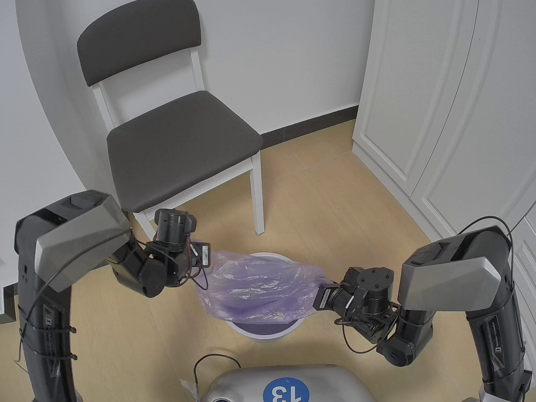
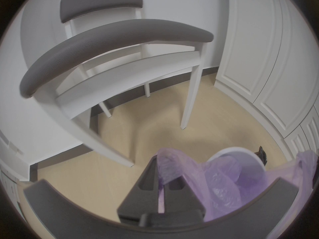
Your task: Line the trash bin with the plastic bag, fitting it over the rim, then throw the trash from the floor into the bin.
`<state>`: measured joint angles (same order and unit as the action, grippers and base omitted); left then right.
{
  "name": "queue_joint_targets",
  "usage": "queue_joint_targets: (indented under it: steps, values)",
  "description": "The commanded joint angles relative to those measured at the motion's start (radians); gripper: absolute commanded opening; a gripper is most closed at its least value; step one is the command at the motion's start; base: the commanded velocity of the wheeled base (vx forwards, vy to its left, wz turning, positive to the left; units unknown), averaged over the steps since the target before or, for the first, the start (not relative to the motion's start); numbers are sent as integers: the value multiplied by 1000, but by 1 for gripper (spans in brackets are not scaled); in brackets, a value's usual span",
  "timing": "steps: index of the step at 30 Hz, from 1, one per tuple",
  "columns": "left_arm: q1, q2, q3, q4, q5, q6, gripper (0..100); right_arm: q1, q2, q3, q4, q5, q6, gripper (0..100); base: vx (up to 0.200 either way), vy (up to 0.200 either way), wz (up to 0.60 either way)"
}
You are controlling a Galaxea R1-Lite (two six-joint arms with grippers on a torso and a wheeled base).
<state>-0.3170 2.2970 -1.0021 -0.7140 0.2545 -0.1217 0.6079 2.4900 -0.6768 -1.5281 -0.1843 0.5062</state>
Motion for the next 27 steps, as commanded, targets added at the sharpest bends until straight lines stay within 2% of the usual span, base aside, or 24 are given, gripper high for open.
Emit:
queue_joint_targets:
  steps: [1, 9, 15, 17, 20, 27]
  values:
    - [-2, -165, 169, -1, -15, -61, 0, -43, -20, -110, 106, -11, 6, 0, 0, 0, 0]
    - [-34, -171, 263, -38, -17, -128, 0, -80, -74, -190, 264, -12, 41, 0, 0, 0, 0]
    - [-37, -133, 353, -128, -17, -153, 0, -112, -74, -244, 348, -12, 61, 0, 0, 0, 0]
    - [-34, -87, 404, -220, -17, -153, 0, -117, -68, -265, 450, -12, 72, 0, 0, 0, 0]
    - [-36, -73, 405, -249, -18, -157, 0, -108, -66, -265, 505, -12, 83, 0, 0, 0, 0]
    - [-53, -41, 364, -275, -20, -153, 0, -69, -57, -254, 506, -12, 91, 0, 0, 0, 0]
